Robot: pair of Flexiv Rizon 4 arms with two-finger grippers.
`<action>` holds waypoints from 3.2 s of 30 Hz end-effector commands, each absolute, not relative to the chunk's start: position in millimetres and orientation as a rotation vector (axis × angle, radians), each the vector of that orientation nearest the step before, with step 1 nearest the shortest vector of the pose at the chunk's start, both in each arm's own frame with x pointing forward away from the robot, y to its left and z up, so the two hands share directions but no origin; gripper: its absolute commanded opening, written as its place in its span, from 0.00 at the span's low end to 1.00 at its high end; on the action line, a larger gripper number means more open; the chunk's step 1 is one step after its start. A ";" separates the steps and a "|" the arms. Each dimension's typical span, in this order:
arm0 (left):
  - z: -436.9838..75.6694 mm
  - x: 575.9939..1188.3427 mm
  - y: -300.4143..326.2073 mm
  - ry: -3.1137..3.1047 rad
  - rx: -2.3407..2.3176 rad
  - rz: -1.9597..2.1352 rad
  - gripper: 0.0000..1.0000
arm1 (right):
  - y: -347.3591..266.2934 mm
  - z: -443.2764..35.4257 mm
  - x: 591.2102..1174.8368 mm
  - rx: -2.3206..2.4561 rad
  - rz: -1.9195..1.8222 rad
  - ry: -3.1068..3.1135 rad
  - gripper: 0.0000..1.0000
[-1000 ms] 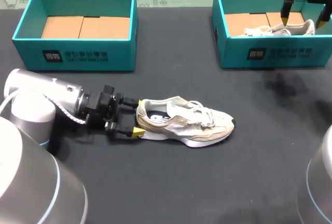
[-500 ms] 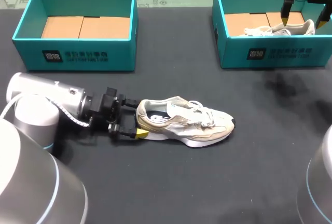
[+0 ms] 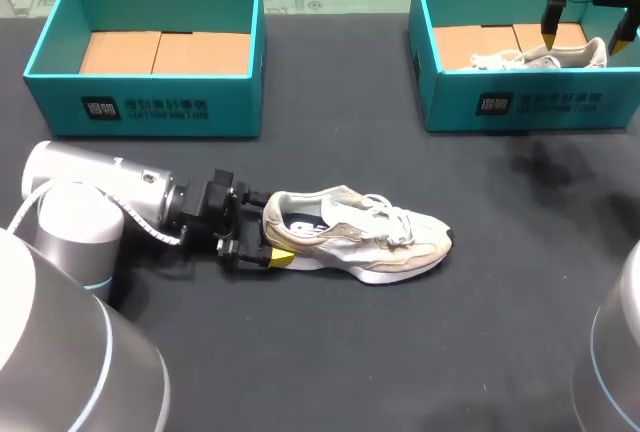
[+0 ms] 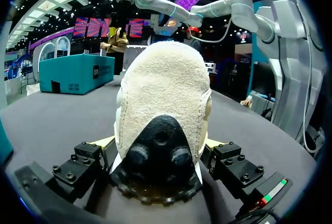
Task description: Take the shoe out of the shoebox, open the shoe tongue, remove and reinsert the insole, then place the shoe into the shoebox
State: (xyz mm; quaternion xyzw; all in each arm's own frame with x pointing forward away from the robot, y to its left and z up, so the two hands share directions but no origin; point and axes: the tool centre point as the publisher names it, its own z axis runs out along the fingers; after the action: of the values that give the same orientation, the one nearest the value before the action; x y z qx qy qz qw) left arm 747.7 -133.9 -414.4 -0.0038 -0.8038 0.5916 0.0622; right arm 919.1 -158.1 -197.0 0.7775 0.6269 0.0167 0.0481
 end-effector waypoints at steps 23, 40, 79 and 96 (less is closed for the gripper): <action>-418.5 747.7 -145.1 -2.430 -0.007 1.794 0.00 | -158.0 -197.0 918.9 2.370 0.050 1.911 1.00; -418.1 747.7 -143.6 -2.417 0.006 1.798 0.00 | -158.0 -197.0 918.9 2.370 0.050 1.911 1.00; -418.1 747.7 -143.6 -2.417 0.006 1.798 0.00 | 22.7 -203.4 833.1 2.411 -0.023 1.888 1.00; -418.1 747.7 -143.6 -2.417 0.006 1.798 0.00 | 72.2 -224.4 800.6 2.460 -0.062 1.885 1.00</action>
State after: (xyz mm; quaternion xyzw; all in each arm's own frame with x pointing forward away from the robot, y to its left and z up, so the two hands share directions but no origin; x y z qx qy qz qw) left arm 747.5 -143.0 -416.1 0.0017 -0.8003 0.5960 0.0647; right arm 809.2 57.4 -215.4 0.7869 0.6166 -0.0186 0.0160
